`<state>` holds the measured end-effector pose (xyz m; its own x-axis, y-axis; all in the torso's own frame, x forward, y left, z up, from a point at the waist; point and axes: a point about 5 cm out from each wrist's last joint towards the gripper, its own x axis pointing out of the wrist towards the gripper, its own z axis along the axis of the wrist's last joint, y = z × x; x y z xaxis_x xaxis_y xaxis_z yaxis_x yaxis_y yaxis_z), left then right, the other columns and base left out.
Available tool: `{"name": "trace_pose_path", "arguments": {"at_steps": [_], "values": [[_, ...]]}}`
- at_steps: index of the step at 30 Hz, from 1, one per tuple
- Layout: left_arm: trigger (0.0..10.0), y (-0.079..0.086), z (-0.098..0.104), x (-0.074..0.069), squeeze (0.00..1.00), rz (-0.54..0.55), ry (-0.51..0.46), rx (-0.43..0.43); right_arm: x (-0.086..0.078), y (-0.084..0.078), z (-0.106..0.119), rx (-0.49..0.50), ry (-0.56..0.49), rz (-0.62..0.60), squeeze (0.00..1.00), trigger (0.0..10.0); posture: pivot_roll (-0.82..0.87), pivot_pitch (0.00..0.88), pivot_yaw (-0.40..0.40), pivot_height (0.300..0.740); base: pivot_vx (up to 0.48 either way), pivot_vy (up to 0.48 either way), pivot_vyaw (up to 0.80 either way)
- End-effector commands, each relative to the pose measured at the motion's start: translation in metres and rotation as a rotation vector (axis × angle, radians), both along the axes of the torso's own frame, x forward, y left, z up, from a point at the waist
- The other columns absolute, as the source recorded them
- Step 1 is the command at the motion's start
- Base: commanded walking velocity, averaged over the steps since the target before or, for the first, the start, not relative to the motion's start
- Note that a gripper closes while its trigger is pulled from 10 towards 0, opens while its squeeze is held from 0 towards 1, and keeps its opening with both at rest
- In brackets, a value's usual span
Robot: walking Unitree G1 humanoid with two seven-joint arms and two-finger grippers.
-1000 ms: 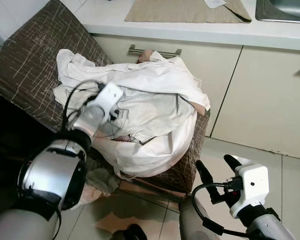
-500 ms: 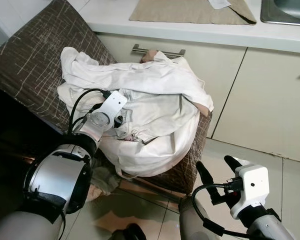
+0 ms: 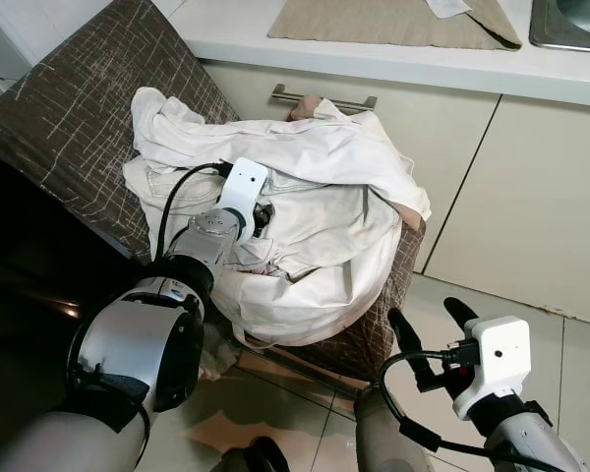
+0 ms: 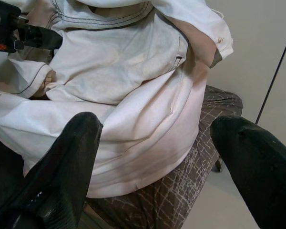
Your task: Clothes washing
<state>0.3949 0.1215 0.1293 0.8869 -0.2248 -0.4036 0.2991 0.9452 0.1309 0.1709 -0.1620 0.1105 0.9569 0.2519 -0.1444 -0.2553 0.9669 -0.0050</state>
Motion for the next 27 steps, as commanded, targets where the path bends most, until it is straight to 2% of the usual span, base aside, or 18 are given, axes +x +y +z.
{"name": "trace_pose_path", "arguments": {"at_steps": [1,6,10,16,19,22,24,26,27], "values": [[0.0,0.001,-0.005,-0.002,0.00,0.029,0.030,-0.043,-0.002,0.000,-0.004,0.007,0.022,-0.009,0.00,10.0,-0.57,0.166,0.179,0.719,0.000,0.000,0.00],[0.0,-0.007,-0.006,-0.003,0.00,0.021,0.017,-0.037,0.001,0.001,-0.004,0.004,0.020,-0.006,0.00,10.0,-0.57,0.166,0.179,0.719,0.000,0.000,0.00],[0.0,-0.012,-0.002,-0.002,0.00,-0.016,-0.018,0.002,0.002,0.001,-0.005,0.003,0.019,-0.009,0.00,10.0,-0.57,0.163,0.184,0.719,0.000,0.000,0.00],[0.0,-0.016,0.002,0.000,0.00,-0.029,-0.042,-0.026,0.008,0.001,-0.005,0.005,0.009,-0.013,0.00,10.0,-0.56,0.151,0.191,0.719,0.000,0.000,0.00],[0.0,-0.009,-0.005,-0.003,0.00,0.039,-0.006,-0.169,0.010,0.002,-0.005,0.005,0.002,-0.014,0.00,10.0,-0.56,0.147,0.199,0.719,0.000,0.000,0.00],[0.0,-0.004,-0.024,-0.012,0.00,0.042,0.032,-0.176,0.011,0.002,-0.006,0.007,-0.001,-0.025,0.00,10.0,-0.56,0.148,0.196,0.719,0.000,0.000,0.00],[0.0,-0.001,-0.029,-0.015,0.00,0.064,0.045,-0.201,0.012,0.002,-0.006,0.007,-0.002,-0.028,0.00,10.0,-0.55,0.147,0.194,0.719,0.000,0.000,0.00],[0.0,0.000,-0.028,-0.014,0.00,0.067,0.038,-0.224,0.012,0.002,-0.006,0.007,-0.003,-0.026,0.00,10.0,-0.55,0.145,0.193,0.719,0.000,0.000,0.00],[0.0,0.001,-0.019,-0.010,0.00,0.074,0.009,-0.280,0.014,0.002,-0.006,0.009,-0.003,-0.018,0.00,10.0,-0.53,0.130,0.187,0.719,0.000,0.000,0.00]]}}
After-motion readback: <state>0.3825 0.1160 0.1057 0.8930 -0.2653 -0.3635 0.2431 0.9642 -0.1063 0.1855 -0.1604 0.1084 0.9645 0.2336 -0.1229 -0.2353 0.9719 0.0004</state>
